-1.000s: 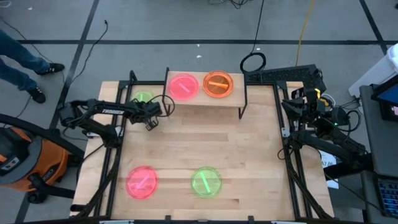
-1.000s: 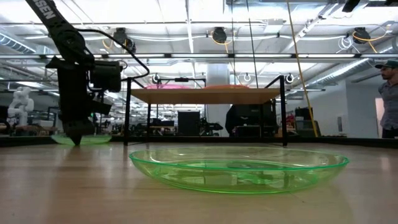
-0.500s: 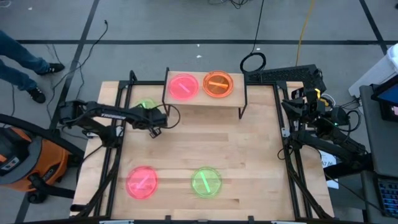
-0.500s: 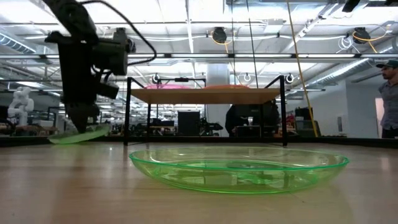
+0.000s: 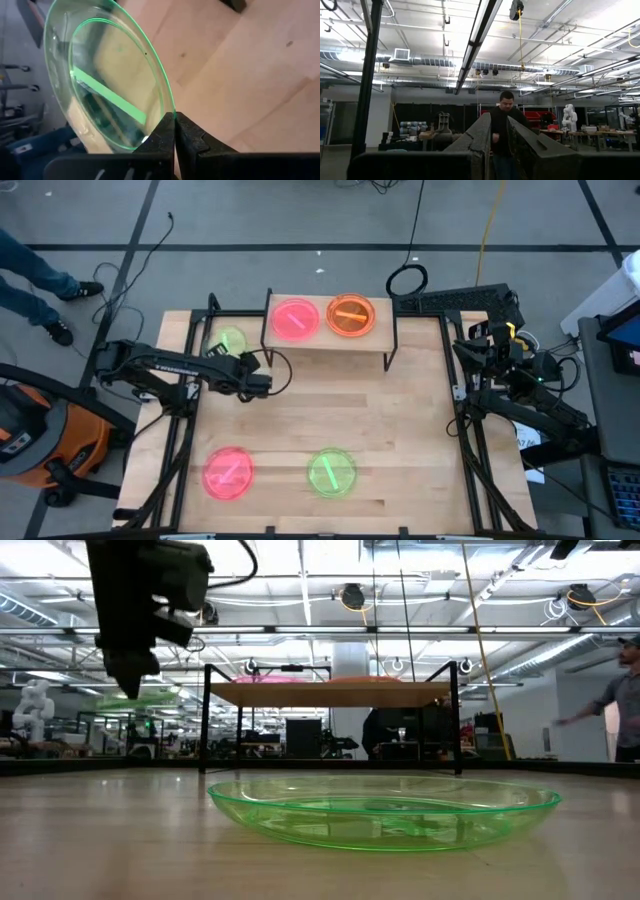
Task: Place and stack plates onto a shelf
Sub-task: Stack the green plate on top of the pink plate on the shelf
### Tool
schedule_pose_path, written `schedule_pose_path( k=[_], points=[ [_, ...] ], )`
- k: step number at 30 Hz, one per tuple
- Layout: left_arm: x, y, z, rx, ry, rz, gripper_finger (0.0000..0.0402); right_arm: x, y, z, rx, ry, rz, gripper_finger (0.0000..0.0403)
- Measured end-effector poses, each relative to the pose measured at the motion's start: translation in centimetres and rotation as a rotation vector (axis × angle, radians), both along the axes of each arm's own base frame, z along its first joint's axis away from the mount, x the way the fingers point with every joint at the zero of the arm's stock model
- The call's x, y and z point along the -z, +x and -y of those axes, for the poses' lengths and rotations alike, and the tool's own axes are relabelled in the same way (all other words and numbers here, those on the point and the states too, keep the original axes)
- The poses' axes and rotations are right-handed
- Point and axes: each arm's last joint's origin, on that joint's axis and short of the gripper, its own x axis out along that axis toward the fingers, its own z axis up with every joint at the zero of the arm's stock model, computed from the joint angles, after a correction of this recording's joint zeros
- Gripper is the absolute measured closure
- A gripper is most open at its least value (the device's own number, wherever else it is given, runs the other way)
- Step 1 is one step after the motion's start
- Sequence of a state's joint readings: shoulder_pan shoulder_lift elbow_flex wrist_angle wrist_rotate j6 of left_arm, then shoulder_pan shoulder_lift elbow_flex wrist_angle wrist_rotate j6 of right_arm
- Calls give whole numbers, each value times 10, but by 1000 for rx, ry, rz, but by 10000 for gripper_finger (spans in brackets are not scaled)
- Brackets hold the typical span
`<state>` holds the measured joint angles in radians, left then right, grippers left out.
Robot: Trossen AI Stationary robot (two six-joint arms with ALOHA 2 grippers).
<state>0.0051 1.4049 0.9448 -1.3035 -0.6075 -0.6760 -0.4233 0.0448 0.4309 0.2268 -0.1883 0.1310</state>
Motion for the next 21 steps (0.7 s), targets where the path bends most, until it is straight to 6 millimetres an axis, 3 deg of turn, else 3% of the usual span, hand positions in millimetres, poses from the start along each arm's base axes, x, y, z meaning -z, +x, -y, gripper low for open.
schedule_pose_path(
  k=[12, 21],
  points=[
    [-62, 20, 19, 192, 126, 84, 401, 1, 1, 0, 0, 6, -13, 353],
    [-99, 53, 9, 485, 216, 168, 401, 1, 1, 0, 0, 7, -16, 353]
  ],
)
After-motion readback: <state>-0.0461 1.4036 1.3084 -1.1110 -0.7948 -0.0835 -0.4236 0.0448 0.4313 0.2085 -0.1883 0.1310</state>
